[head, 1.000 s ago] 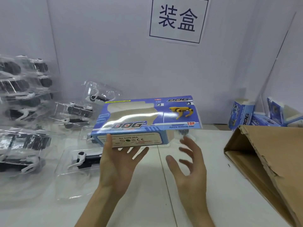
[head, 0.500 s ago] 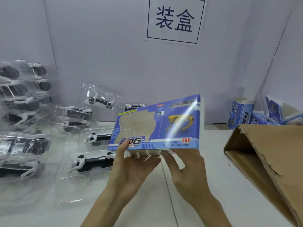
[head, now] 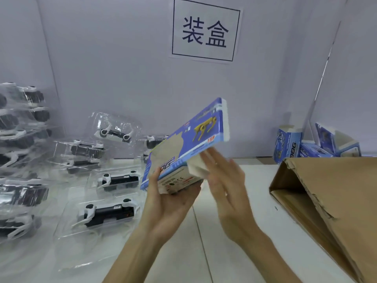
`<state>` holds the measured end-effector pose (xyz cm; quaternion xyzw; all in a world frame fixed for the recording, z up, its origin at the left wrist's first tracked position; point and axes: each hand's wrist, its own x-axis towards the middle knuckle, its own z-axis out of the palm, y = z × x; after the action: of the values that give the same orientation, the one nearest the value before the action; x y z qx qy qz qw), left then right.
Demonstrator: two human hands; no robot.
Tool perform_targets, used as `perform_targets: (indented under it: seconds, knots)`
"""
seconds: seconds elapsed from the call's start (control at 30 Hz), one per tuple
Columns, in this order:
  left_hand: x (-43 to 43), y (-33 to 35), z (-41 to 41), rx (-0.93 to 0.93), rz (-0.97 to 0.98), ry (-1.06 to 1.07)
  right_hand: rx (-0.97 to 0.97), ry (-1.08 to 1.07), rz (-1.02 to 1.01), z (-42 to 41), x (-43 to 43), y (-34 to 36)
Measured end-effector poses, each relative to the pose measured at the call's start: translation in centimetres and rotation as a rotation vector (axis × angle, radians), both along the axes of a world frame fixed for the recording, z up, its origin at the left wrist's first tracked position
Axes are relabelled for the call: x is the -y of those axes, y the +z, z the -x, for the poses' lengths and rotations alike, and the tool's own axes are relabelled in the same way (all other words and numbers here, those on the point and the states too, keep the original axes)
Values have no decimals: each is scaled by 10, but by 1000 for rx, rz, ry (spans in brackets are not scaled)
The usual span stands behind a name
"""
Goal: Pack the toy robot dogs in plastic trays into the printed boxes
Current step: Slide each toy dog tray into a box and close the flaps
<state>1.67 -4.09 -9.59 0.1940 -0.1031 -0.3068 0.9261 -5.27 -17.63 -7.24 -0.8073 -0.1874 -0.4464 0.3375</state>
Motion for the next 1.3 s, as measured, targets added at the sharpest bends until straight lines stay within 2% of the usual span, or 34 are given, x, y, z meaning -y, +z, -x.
perform_targets:
  seconds: [0.07, 0.13, 0.2, 0.3, 0.4, 0.47, 0.53, 0.6, 0.63, 0.7, 0.73, 0.83, 0.87, 0.97, 1.13, 1.2, 1.3]
  knots:
    - [-8, -2, -8, -30, -10, -82, 56, -18, -219, -2, 15, 17]
    - [-12, -8, -12, -17, -14, -152, -43, -17, -379, -7, 27, 35]
    - [-14, -12, -12, 24, -65, -180, -119, -24, -349, -11, 34, 45]
    - [-15, -15, -15, 57, -103, -211, -113, -59, -279, -13, 38, 49]
    - [-18, -19, -18, 56, -148, -215, -118, -19, -313, -9, 39, 50]
    - [-21, -22, -18, 45, -164, -261, -237, 70, -434, -10, 47, 53]
    - [-22, -23, -17, 39, -162, -303, -470, 228, -522, -13, 58, 57]
    - [-23, -24, -17, 58, -180, -296, -661, 273, -517, -18, 67, 54]
    - [-24, -24, -17, 74, -202, -282, -695, 238, -506, -24, 70, 51]
    - [-24, -22, -17, 102, -248, -224, -705, 149, -550, -34, 72, 43]
    - [-24, -20, -18, 97, -238, -180, -680, 142, -633, -39, 73, 39]
    - [-26, -13, -24, 41, -78, -18, -525, 300, -1017, -53, 76, 18]
    - [-28, -12, -26, 24, 0, 14, -471, 260, -1041, -59, 75, 8]
    - [-39, -12, -31, 25, 162, 90, -451, -71, -661, -81, 58, -25]
    - [-50, -10, -36, 32, 185, 224, -553, -219, 54, -121, 41, -52]
    - [-54, -8, -36, 36, 187, 267, -598, -291, 237, -135, 38, -56]
    - [-58, -7, -34, 19, 201, 314, -631, -364, 391, -145, 35, -53]
